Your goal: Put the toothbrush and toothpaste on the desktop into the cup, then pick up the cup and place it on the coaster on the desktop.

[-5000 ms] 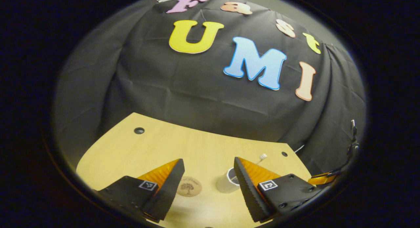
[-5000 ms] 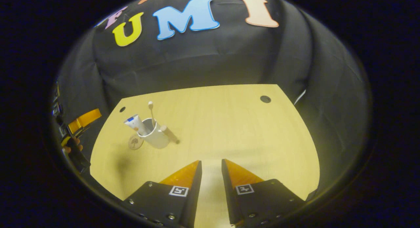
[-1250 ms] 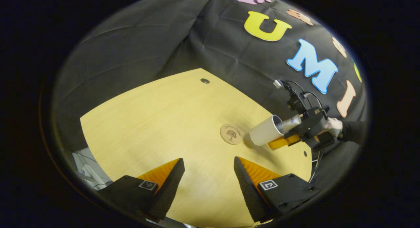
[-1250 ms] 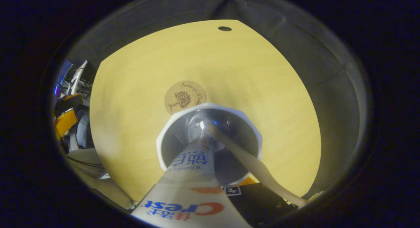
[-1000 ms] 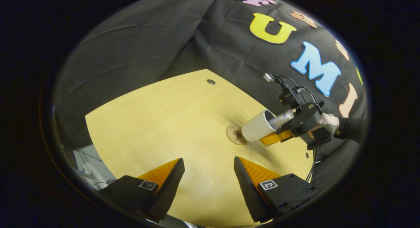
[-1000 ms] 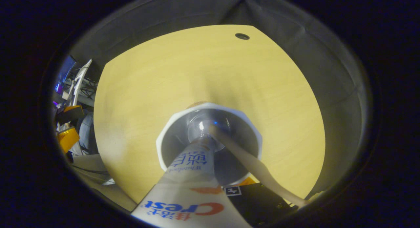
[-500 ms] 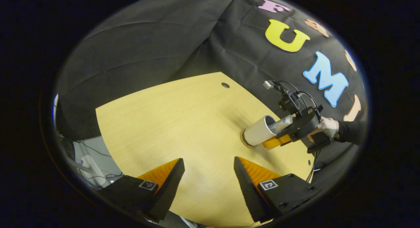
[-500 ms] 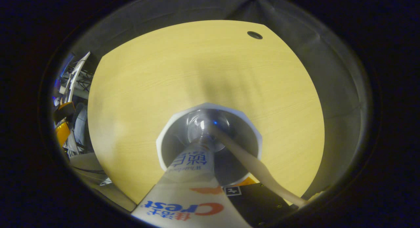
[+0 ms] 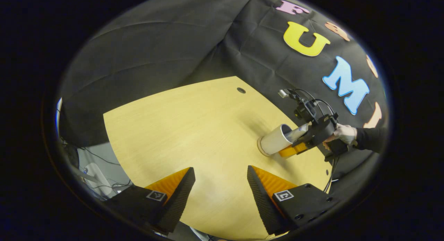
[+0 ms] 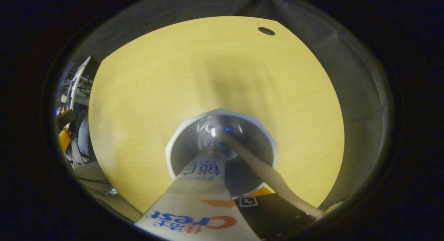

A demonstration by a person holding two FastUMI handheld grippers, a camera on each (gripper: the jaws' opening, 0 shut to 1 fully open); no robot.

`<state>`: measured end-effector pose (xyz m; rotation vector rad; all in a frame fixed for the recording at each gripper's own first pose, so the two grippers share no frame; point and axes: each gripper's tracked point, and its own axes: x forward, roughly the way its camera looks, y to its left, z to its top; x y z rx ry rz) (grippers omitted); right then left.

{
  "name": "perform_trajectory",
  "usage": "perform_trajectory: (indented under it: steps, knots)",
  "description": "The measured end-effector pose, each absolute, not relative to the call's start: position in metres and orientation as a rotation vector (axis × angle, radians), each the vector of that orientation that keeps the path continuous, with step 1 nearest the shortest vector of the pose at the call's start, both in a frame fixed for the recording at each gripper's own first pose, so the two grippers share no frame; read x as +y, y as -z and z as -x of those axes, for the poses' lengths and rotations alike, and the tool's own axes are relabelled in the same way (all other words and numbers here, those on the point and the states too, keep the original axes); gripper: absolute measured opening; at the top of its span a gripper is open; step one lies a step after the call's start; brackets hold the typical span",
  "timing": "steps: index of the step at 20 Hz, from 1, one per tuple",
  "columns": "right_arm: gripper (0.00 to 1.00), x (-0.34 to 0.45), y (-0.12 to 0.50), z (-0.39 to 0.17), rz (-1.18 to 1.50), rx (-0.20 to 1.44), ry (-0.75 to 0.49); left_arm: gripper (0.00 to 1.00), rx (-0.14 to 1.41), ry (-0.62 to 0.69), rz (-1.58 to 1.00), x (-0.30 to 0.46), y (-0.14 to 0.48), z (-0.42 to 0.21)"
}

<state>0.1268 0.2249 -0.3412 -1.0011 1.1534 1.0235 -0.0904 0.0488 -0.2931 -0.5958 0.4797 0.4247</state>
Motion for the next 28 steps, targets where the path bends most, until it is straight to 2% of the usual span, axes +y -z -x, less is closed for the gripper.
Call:
perform_trajectory:
  steps: [11, 12, 15, 16, 21, 28]
  knots:
    - [0.28, 0.218, 0.287, -0.118, 0.917, 1.079, -1.016, 0.97, 0.463, -0.376, 0.568, 0.035, 0.282, 0.083]
    - [0.24, 0.216, 0.277, -0.117, 0.900, 1.065, -1.015, 0.97, 0.459, -0.366, 0.562, 0.034, 0.279, 0.081]
    - [0.23, 0.204, 0.246, -0.119, 0.859, 0.984, -0.995, 0.97, 0.445, -0.325, 0.532, 0.024, 0.266, 0.071]
    - [0.19, 0.197, 0.234, -0.123, 0.849, 0.937, -0.976, 0.97, 0.439, -0.305, 0.516, 0.021, 0.260, 0.066]
    - [0.22, 0.160, 0.180, -0.109, 0.579, 0.770, -0.805, 0.97, 0.403, -0.186, 0.417, -0.010, 0.221, 0.034]
    - [0.20, 0.108, 0.105, -0.069, 0.235, 0.482, -0.541, 0.97, 0.265, -0.017, 0.194, -0.060, 0.127, -0.006]
